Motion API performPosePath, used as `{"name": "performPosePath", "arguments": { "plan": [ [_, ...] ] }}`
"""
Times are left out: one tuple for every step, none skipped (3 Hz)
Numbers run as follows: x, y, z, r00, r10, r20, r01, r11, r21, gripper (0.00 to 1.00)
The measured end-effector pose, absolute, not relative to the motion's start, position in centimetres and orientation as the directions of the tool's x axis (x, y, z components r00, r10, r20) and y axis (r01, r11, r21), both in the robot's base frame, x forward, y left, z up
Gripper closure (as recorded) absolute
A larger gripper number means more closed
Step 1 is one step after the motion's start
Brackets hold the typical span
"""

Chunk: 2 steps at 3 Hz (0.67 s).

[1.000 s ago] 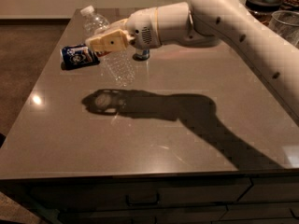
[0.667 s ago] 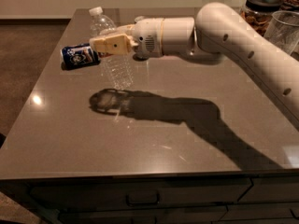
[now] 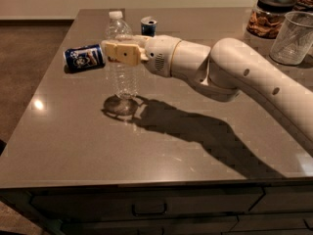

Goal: Place water bottle upright

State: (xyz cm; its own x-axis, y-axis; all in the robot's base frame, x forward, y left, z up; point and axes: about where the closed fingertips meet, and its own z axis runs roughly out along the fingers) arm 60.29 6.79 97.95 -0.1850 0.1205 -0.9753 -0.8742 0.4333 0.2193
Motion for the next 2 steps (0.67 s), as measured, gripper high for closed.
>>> {"name": "performPosePath", "arguments": {
  "plan": [
    [60.18,6.14,97.81,-0.137,0.157,-0.978,-0.836,0.511,0.200,1.00],
    [60.17,6.03,97.53,-0.069,0.153,-0.986,-0.801,0.581,0.146,1.00]
  ]
}}
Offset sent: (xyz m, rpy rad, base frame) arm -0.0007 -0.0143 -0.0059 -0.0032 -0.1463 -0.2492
